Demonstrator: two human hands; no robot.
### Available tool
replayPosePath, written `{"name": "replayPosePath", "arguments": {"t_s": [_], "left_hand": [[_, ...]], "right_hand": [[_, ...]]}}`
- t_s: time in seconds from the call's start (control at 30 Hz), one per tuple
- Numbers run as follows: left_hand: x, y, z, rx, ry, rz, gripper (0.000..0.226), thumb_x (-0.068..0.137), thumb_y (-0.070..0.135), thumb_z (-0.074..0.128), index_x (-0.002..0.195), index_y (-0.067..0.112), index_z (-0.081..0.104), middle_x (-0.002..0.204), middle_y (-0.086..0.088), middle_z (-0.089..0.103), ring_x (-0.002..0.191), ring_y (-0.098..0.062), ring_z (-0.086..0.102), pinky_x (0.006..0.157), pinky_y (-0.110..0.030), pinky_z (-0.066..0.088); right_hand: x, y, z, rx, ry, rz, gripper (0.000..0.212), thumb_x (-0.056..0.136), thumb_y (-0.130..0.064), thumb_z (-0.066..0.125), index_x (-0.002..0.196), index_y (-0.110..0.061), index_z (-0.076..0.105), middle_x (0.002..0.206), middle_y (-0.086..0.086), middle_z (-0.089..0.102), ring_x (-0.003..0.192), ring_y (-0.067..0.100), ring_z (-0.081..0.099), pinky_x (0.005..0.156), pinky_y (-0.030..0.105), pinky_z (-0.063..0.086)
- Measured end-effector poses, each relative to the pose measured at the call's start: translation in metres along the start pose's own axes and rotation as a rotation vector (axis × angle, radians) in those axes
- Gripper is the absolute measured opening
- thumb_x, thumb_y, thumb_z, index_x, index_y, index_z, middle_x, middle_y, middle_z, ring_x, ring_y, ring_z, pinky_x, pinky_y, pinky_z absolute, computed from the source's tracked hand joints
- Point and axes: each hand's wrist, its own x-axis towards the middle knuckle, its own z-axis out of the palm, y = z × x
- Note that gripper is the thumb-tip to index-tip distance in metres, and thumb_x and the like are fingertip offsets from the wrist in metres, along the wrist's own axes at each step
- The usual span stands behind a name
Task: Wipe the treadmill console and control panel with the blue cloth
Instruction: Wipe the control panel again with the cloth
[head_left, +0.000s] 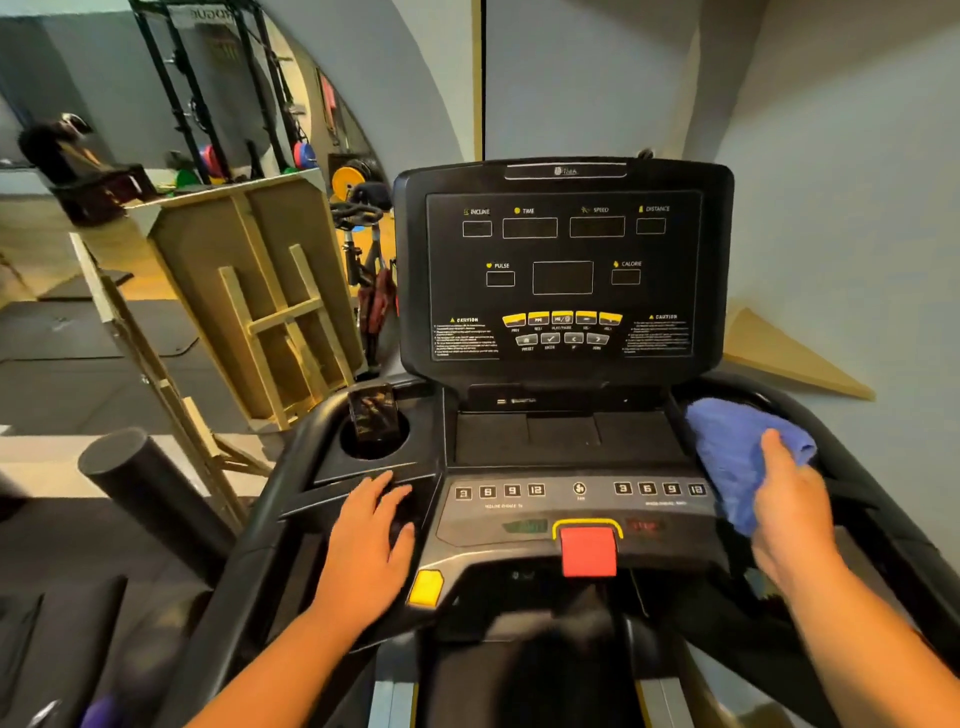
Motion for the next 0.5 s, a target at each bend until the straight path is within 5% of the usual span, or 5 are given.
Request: {"name": "replayPosePath", "arguments": {"t_s": [0.13, 0.27, 0.37, 0.43, 0.5], "left_hand": [[-0.035, -0.012, 0.005, -0.103, -0.004, -0.043, 0.023, 0.096, 0.021, 0.064, 0.119, 0.023, 0.066, 0.127, 0.005, 0.054, 0.122, -0.016, 0.047, 0.106, -0.039, 0.046], [-0.039, -0.008, 0.005, -0.115, -0.210, -0.197, 0.024, 0.105, 0.033, 0.045, 0.104, 0.026, 0.068, 0.108, 0.005, 0.064, 0.104, -0.018, 0.061, 0.093, -0.042, 0.050], [-0.036, -0.003, -0.001, -0.064, -0.350, -0.224, 0.040, 0.106, 0.042, 0.035, 0.107, 0.026, 0.071, 0.110, 0.002, 0.073, 0.100, -0.021, 0.067, 0.092, -0.041, 0.052], [-0.033, -0.001, -0.004, 0.008, -0.419, -0.172, 0.044, 0.108, 0.041, 0.030, 0.114, 0.028, 0.071, 0.116, -0.003, 0.074, 0.105, -0.024, 0.067, 0.095, -0.043, 0.052], [-0.032, 0.000, -0.005, 0.084, -0.465, -0.141, 0.044, 0.109, 0.038, 0.028, 0.119, 0.024, 0.068, 0.121, -0.008, 0.072, 0.109, -0.027, 0.066, 0.097, -0.044, 0.051]], "right_hand": [[-0.040, 0.007, -0.028, -0.181, 0.083, -0.160, 0.058, 0.106, -0.044, 0.038, 0.136, 0.003, 0.052, 0.121, 0.026, 0.059, 0.115, 0.044, 0.056, 0.093, 0.044, 0.043], [-0.051, 0.055, -0.006, -0.645, -0.055, -0.650, 0.042, 0.107, -0.026, 0.031, 0.142, -0.005, 0.044, 0.107, 0.015, 0.062, 0.104, 0.037, 0.058, 0.081, 0.039, 0.039], [-0.057, 0.102, 0.028, -1.022, -0.139, -0.620, 0.059, 0.105, -0.039, 0.036, 0.156, -0.012, 0.029, 0.160, 0.014, 0.034, 0.150, 0.036, 0.023, 0.119, 0.050, 0.022], [-0.080, 0.114, 0.057, -1.137, -0.170, -0.652, 0.064, 0.105, -0.046, 0.032, 0.159, -0.015, 0.020, 0.168, 0.010, 0.014, 0.155, 0.035, 0.007, 0.124, 0.050, 0.007], [-0.114, 0.115, 0.086, -1.079, -0.255, -0.837, 0.063, 0.103, -0.048, 0.027, 0.157, -0.015, 0.029, 0.165, 0.010, 0.023, 0.153, 0.036, 0.014, 0.122, 0.051, 0.011]]}}
